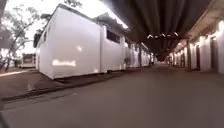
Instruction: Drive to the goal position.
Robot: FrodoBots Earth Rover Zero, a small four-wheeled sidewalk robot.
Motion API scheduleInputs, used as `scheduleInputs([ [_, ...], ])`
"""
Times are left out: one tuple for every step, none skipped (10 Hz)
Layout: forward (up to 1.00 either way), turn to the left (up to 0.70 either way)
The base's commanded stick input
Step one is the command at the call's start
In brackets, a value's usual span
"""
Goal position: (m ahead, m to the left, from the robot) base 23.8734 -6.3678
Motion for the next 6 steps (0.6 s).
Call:
scheduleInputs([
  [0.85, -0.34],
  [0.85, -0.34],
  [0.85, -0.34],
  [0.85, -0.34],
  [0.85, -0.34],
  [0.85, -0.34],
])
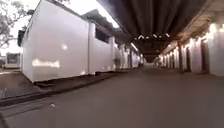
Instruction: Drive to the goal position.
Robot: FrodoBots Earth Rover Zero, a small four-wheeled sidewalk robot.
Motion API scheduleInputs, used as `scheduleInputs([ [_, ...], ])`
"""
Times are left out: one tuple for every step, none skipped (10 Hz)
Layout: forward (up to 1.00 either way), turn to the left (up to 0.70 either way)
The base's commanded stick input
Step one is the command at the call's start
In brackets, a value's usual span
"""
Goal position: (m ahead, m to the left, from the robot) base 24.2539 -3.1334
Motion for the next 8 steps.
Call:
scheduleInputs([
  [0.85, -0.22],
  [0.85, -0.02],
  [0.85, 0.0],
  [0.85, 0.0],
  [0.85, 0.0],
  [0.85, 0.0],
  [0.85, 0.0],
  [0.85, 0.0],
])
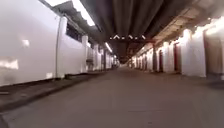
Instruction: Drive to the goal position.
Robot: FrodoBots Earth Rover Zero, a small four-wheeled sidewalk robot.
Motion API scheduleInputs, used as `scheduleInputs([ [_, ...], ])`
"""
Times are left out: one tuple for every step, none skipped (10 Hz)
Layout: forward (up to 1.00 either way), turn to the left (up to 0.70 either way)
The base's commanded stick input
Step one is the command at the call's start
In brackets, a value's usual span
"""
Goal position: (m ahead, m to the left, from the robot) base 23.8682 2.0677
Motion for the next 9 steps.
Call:
scheduleInputs([
  [0.85, 0.0],
  [0.85, 0.0],
  [0.85, 0.0],
  [0.85, 0.0],
  [0.85, 0.0],
  [0.85, 0.0],
  [0.85, 0.0],
  [0.85, 0.0],
  [0.85, 0.0],
])
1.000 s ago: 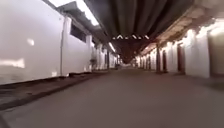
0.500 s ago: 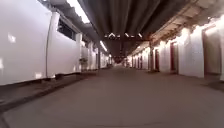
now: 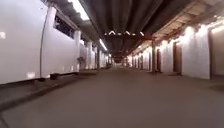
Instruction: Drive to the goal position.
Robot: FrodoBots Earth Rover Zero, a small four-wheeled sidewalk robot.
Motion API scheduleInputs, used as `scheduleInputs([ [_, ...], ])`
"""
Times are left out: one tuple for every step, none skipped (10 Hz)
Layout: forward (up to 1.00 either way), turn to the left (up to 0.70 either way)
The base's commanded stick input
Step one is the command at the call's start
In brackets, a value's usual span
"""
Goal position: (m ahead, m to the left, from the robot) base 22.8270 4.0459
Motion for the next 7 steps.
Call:
scheduleInputs([
  [0.85, 0.0],
  [0.85, 0.0],
  [0.85, 0.0],
  [0.85, 0.0],
  [0.85, 0.0],
  [0.85, 0.0],
  [0.85, 0.0],
])
